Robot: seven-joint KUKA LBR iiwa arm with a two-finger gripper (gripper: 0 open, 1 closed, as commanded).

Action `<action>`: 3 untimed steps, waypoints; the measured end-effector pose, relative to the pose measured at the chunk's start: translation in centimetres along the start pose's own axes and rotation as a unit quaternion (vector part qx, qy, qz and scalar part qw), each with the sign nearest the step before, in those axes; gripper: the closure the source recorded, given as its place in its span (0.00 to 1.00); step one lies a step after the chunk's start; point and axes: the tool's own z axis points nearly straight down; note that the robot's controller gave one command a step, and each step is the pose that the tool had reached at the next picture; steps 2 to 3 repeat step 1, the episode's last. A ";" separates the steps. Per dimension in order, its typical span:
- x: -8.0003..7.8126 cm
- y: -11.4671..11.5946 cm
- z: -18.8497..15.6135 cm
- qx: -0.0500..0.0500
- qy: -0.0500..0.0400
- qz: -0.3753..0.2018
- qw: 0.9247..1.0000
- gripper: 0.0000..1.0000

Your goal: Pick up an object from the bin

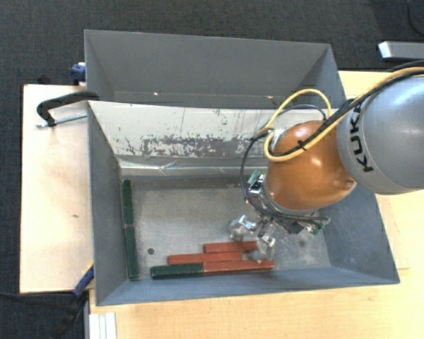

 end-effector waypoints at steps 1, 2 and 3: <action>-0.3 0.1 -13.3 -0.005 0.001 -0.001 1.000 1.00; -0.3 0.1 -13.3 -0.005 0.001 -0.001 1.000 1.00; -0.3 0.1 -13.3 -0.005 0.001 -0.001 1.000 1.00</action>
Offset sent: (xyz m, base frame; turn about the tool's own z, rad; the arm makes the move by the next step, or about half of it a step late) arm 0.0000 0.0000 0.0000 0.0000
